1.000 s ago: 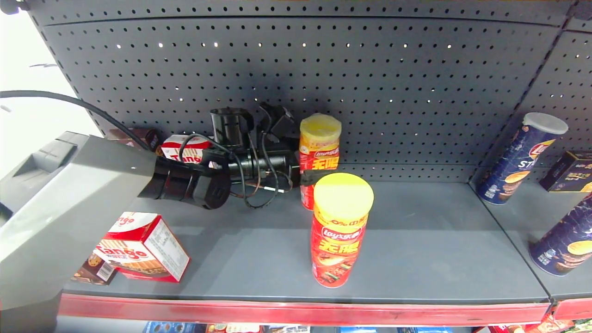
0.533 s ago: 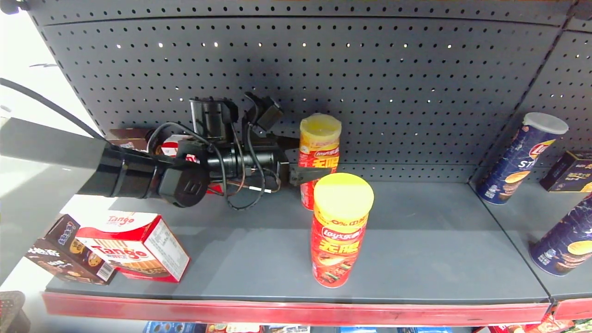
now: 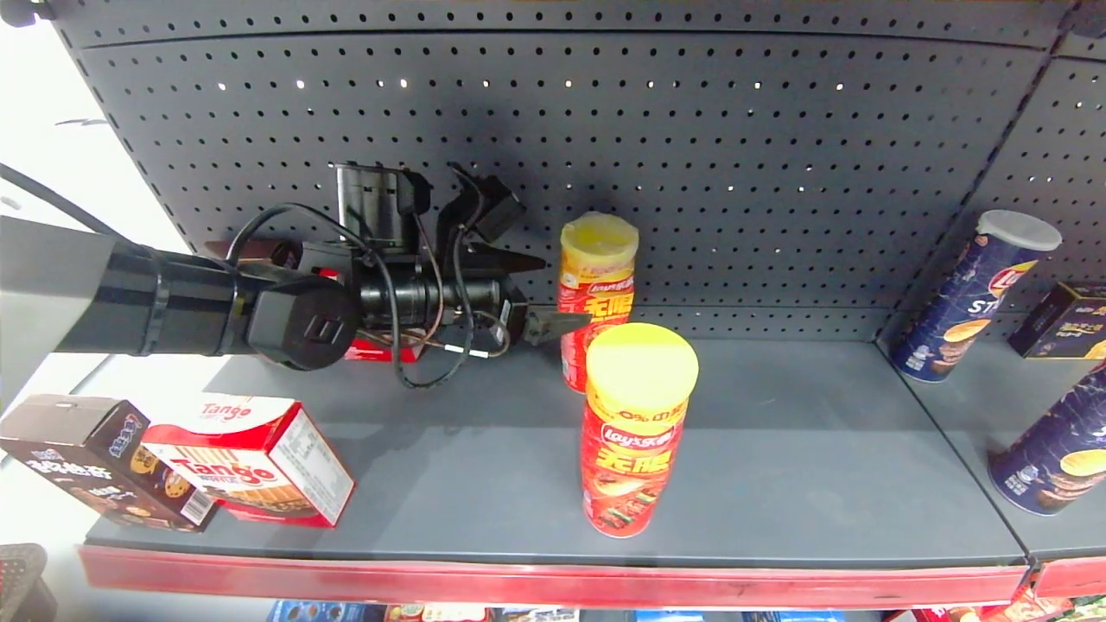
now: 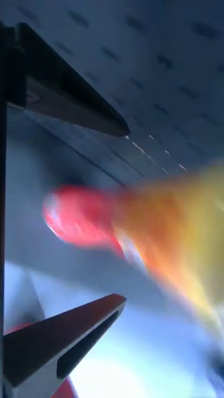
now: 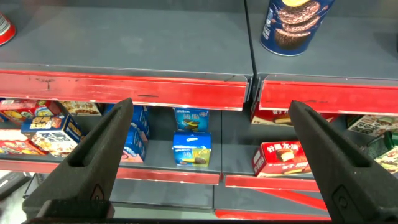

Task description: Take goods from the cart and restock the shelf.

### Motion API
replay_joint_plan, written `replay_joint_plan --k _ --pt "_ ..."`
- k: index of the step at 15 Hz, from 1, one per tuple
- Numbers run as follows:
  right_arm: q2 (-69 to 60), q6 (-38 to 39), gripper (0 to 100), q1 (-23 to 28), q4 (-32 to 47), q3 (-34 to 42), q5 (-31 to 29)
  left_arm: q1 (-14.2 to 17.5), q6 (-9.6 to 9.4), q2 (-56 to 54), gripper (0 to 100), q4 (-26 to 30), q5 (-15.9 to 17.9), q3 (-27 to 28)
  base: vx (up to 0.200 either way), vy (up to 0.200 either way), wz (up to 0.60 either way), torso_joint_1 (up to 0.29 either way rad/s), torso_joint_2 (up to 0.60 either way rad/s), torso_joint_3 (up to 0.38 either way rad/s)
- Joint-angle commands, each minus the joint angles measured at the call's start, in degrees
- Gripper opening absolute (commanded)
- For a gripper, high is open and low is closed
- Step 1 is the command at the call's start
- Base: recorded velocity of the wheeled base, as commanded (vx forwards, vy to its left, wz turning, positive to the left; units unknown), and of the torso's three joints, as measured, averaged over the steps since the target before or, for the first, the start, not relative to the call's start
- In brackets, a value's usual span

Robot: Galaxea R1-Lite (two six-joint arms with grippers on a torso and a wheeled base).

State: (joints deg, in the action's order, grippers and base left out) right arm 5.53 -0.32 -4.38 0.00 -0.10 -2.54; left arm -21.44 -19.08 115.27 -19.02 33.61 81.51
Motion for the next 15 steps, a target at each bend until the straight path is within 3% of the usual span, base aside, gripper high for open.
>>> replay_joint_plan --k 1,5,15 --pt "0.1 0.0 100 0.0 0.0 0.0 0.0 -0.2 -0.61 -0.3 100 0.6 -1.4 0.1 0.0 0.0 0.0 0.0 0.0 0.0" --pt "0.1 0.0 100 0.0 0.0 0.0 0.0 -0.3 -0.7 -0.1 100 0.2 -6.0 1.6 0.0 0.0 0.0 0.0 0.0 0.0" --pt "0.1 0.0 100 0.0 0.0 0.0 0.0 1.4 -0.7 0.8 100 0.3 -10.1 3.8 0.0 0.0 0.0 0.0 0.0 0.0"
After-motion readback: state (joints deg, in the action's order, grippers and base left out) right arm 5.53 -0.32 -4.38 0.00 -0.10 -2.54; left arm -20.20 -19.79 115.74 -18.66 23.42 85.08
